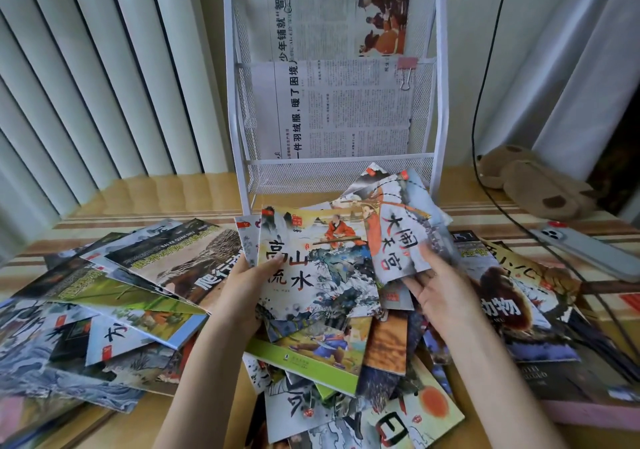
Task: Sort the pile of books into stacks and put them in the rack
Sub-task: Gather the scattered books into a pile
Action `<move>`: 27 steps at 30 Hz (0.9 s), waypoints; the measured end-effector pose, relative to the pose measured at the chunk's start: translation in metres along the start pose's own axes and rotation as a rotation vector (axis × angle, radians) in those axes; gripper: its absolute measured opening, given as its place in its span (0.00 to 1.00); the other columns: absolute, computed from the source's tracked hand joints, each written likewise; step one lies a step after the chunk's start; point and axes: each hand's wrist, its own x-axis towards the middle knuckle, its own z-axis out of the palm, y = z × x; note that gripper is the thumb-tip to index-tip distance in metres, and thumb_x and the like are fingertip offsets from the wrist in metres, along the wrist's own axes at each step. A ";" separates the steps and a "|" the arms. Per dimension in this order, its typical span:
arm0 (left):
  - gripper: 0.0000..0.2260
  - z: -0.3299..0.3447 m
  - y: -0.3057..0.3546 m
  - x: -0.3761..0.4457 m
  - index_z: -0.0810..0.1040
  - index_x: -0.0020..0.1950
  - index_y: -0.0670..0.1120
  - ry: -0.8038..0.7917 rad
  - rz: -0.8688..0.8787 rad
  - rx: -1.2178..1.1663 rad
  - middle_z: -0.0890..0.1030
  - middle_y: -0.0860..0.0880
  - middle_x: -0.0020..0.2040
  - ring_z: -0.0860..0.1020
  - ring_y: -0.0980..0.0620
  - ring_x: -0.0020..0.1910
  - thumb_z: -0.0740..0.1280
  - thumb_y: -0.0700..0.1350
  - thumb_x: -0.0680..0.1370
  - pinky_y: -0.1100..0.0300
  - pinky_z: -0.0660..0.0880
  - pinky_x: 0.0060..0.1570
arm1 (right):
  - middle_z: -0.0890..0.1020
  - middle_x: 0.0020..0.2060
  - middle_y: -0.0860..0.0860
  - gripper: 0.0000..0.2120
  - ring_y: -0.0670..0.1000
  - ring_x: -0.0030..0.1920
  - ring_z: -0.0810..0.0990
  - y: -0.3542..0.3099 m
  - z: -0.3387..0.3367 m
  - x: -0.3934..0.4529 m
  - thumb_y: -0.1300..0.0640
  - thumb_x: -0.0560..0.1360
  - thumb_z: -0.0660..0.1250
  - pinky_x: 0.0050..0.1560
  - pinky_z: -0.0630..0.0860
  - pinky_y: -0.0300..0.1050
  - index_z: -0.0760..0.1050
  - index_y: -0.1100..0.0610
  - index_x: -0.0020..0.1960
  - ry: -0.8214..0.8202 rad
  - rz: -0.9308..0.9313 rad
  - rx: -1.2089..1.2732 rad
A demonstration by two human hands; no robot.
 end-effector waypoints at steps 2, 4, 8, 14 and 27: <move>0.08 0.000 -0.001 0.002 0.76 0.53 0.47 0.042 -0.007 -0.021 0.83 0.46 0.43 0.82 0.47 0.38 0.67 0.37 0.76 0.55 0.77 0.36 | 0.83 0.52 0.54 0.14 0.52 0.50 0.82 -0.001 -0.001 0.002 0.51 0.77 0.63 0.45 0.81 0.48 0.75 0.56 0.59 -0.011 -0.029 0.057; 0.10 0.001 -0.001 0.003 0.75 0.56 0.46 0.087 0.001 -0.041 0.83 0.46 0.44 0.82 0.48 0.38 0.68 0.38 0.76 0.57 0.78 0.33 | 0.81 0.58 0.54 0.22 0.54 0.58 0.80 -0.004 -0.002 0.003 0.45 0.78 0.59 0.53 0.78 0.52 0.72 0.56 0.66 -0.043 -0.085 0.101; 0.19 0.002 -0.003 0.004 0.71 0.62 0.47 0.170 0.173 0.022 0.83 0.46 0.50 0.83 0.46 0.46 0.71 0.38 0.73 0.54 0.81 0.38 | 0.80 0.59 0.54 0.21 0.52 0.57 0.81 -0.015 -0.008 0.007 0.47 0.80 0.57 0.55 0.79 0.52 0.70 0.58 0.67 0.086 -0.278 0.140; 0.38 0.003 -0.002 -0.003 0.55 0.73 0.56 0.286 0.561 0.261 0.64 0.51 0.73 0.67 0.51 0.71 0.74 0.41 0.72 0.46 0.67 0.68 | 0.80 0.49 0.51 0.09 0.46 0.45 0.81 -0.022 -0.021 0.007 0.52 0.80 0.60 0.42 0.76 0.40 0.73 0.57 0.53 0.508 -0.510 -0.215; 0.24 0.017 0.004 -0.012 0.58 0.74 0.63 0.029 0.408 0.115 0.66 0.60 0.70 0.68 0.58 0.67 0.57 0.41 0.82 0.58 0.68 0.63 | 0.80 0.51 0.52 0.16 0.52 0.52 0.78 0.001 -0.004 0.009 0.51 0.78 0.64 0.46 0.73 0.41 0.69 0.63 0.57 0.222 -0.402 -0.646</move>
